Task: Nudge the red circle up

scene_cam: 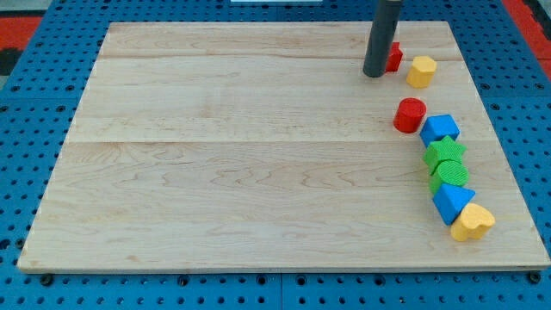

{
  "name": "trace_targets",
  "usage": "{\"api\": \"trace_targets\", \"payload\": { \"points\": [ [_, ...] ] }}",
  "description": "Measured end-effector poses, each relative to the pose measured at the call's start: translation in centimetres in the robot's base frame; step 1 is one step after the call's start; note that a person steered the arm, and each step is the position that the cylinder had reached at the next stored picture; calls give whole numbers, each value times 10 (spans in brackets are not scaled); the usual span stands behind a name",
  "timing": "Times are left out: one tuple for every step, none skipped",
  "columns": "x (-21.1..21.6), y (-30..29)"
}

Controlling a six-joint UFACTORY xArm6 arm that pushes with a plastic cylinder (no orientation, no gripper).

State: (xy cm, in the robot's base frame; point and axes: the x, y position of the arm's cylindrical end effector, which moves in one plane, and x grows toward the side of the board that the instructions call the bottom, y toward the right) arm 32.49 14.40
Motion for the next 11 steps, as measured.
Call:
{"api": "trace_targets", "payload": {
  "points": [
    [-12, 13],
    [-55, 12],
    [-51, 17],
    [1, -42],
    [64, -75],
    [134, -46],
    [154, 26],
    [118, 18],
    [85, 32],
    [109, 34],
    [118, 42]
  ]
}}
